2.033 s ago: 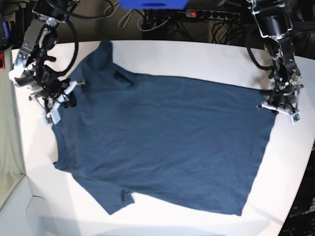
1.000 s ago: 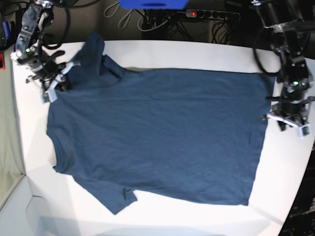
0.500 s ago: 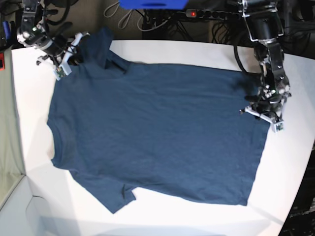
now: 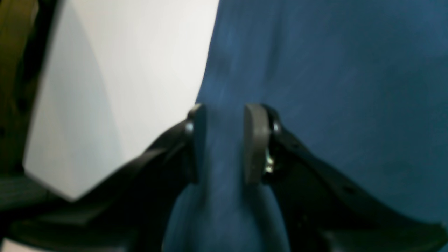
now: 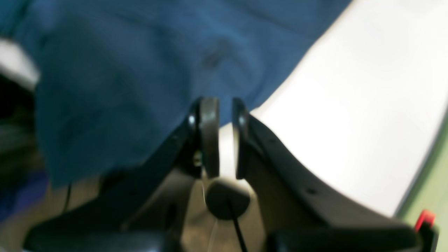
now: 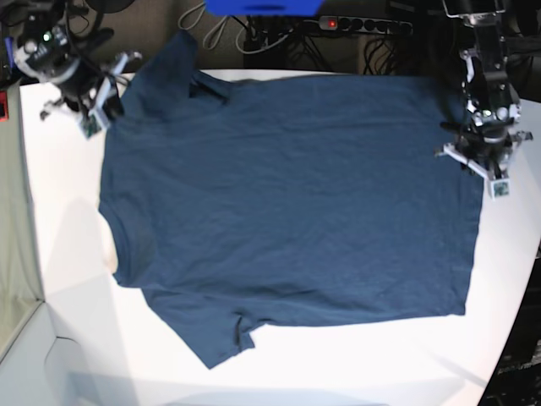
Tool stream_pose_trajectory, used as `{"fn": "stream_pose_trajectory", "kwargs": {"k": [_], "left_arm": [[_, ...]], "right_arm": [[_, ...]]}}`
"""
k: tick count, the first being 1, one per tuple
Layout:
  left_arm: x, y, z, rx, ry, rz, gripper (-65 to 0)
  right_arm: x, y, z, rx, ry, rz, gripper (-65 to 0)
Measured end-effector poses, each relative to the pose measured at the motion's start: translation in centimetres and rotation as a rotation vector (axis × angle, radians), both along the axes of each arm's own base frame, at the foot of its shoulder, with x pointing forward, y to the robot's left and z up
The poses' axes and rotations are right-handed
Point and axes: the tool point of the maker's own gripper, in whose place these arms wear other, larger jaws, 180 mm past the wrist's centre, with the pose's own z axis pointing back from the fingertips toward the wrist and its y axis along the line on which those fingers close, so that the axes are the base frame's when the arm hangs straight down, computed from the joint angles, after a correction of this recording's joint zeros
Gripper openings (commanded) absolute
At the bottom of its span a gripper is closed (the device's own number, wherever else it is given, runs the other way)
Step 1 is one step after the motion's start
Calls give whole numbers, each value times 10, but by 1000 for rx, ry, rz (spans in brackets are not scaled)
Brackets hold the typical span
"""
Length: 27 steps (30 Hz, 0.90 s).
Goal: Layout the t-shirt on the table in an organized manner, then fold the t-shirt properly
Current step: 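Drag the shoulder edges apart with both grippers to straighten the shirt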
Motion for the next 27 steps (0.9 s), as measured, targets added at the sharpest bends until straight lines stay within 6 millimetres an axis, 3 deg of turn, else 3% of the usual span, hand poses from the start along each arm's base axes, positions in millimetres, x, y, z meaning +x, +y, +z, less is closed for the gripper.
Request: {"fn": "stream_pose_trajectory", "kwargs": {"k": [3,5,10,15,27], "left_arm": [[7,-4,14,9,-40,-13,-472],[7,-6,14,8,-41,-17,-472],[17,-13,0,-40,-35,12,-472],[3,-12,-25,-64,38,27,-472],[11,-11,-19,-61,20,28,-471]], "right_arm": [[36,5,20,42,-113,-30,-591],[51,9,20,78,-136,-38,-590],[67,9,-20,148,-46,-80,-590],[49,4,-58,172,67,-119,-591],[-6,21,-68,208,123,-92,-591]]}}
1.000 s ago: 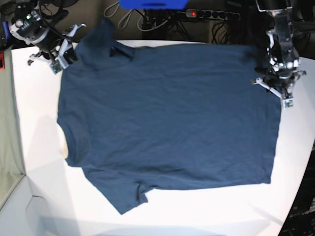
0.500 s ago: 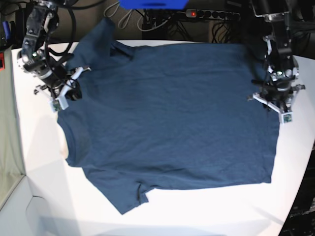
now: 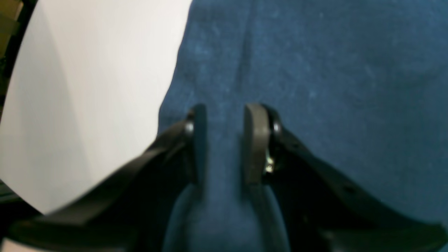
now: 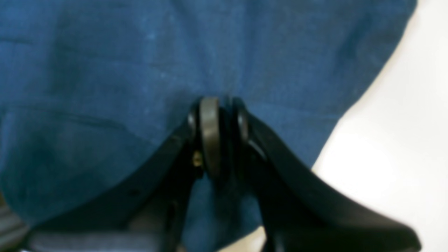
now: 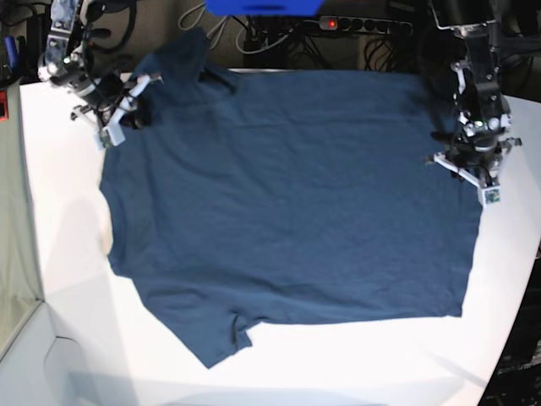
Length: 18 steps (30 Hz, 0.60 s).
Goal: Layout the t-shirt on the table in an organized manner, then fold the t-shirt properly
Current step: 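Drag the shoulder edges apart with both grippers to straighten the shirt, then pull the shirt's side edge outward with the right gripper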
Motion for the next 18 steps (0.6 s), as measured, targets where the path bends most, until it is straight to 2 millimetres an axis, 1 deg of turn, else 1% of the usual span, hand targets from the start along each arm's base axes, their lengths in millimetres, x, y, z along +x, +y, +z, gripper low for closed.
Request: {"fn": "stream_pose_trajectory", "kwargs": {"k": [2,4,5,7,9,12,13,15,18], "left_arm": [[7,0,6,0,-28,-3,-471],[8,0,7,2,-30,-4,-471],[7,0,6,1,-25,-3,-471],[5,-1,6,0,-19,-3,-471],[7,0,12,8,-29,-7,-471],[11,3,26,36,-63,-16,-472],[11,3,28,40,-69,-20,-472],[3,1,25,38,-63,-26,-472],[-16,6,9,41,3,-18,-472]], "right_arm": [[-18,1,3,-40,31,30,-591],[-30,-2,9,-93,54,53,-591],[-31,-1,15,-104,42,63,-591],[-24,3,33,-110,-16,75,-591],[-13,6,46,-100,-72,77,-591],[-12,3,44,-117,-54,75,-591],[-11,1,43,-128,-51,74,-591],[-5,1,45,-127,-66,71,-591],[12,3,54,-122,-114,71,-591]]}}
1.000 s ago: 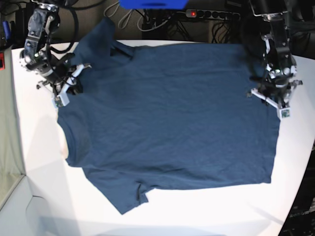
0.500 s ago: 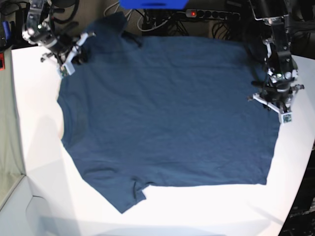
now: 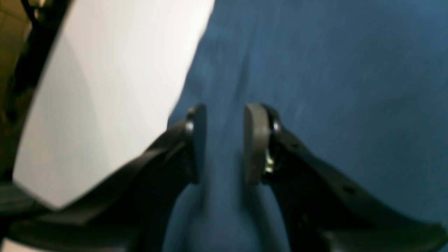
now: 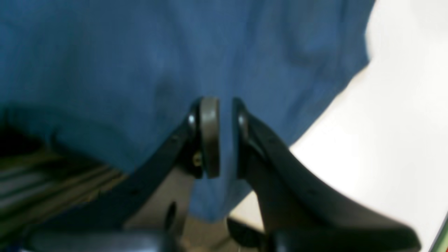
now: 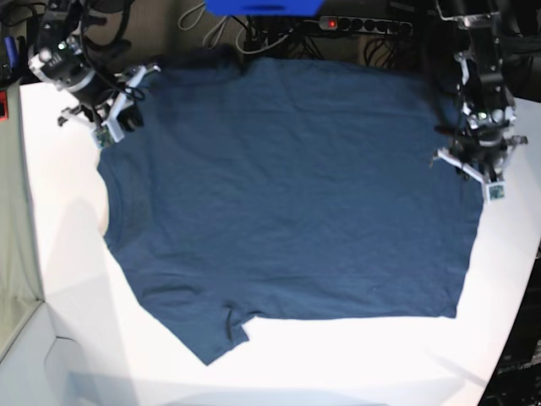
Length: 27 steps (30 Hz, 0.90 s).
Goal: Layout the t-shirt on the table in an organized manner, then fold the t-shirt properly
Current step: 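Pull the shirt's side edge outward with the right gripper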
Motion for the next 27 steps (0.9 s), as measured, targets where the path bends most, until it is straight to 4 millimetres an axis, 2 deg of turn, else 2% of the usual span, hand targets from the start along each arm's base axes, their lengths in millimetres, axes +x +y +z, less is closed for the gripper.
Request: {"fn": "stream_pose_trajectory", "kwargs": {"k": [3,7,9,14,16,19,23,27], "left_arm": [[-6,18,-3,19,16,33,-472],[-10,30,-4,14,17,70,-472],[-12,33,-3,22,19,78,-472],[-7,26,12,30,-22,61,-472],[-15,26,14,44,-20,48,-472],[-33,27,6,54,31,51,-472],[-44,25,2,54,49,39,-472],[-62,26,-13,47,98,46,-473]], "right_arm": [[22,7,10,22,-50,-21,-590],[71,17,34,86,-174,-20,-589],[88,16,27,105,-167,-32,-589],[127,6,-11,162,-66,-73,-590],[138,-1,-23,189,-38,-90,-590],[144,-6,-46,225,29,-114,-590],[166,-13,-47,284,4,-140,-591],[179,-20,-50,341,-28,-166,-590]]}}
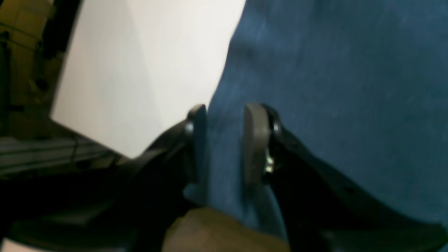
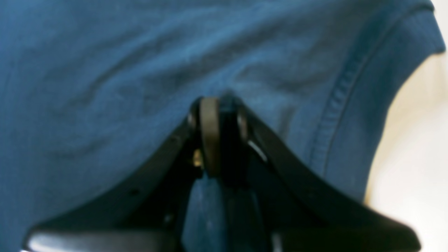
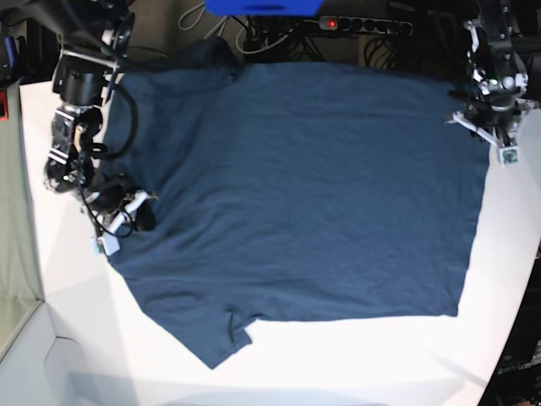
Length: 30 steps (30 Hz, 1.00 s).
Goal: Layout the t-shirt on the table in an organized manner, then fold the t-shirt properly
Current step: 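Pull the shirt's side edge outward with the right gripper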
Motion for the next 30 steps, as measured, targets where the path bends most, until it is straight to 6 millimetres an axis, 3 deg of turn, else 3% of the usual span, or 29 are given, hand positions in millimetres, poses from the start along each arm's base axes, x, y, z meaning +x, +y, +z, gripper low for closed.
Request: {"fn": "stream_pose_trajectory", "kwargs": {"k": [4,7,14,19,25,30], "left_arm": [[-16,-3,-19,-31,58,28,-473],[-12,-17,-21,-65,36,32,-473],[-7,-20,-23,-73,27,31,-473],[15,-13,-31,-83,-3,57,-473],[44,0,-35,-87,-42,83,-473],[74,15,-34,-96,-58,112,-472]], "right_arm": [[12,-11,1,30,-31,-36,-590],[18,-14,2,47,-53,-54,-590],[39,-17,8,56,-56,-70,-590],[43,-17,13,40,-68,-62,-590],[60,-31,56,-23,-194,-57,-590],[46,-32,57,-83,-167,-29,-590]]}}
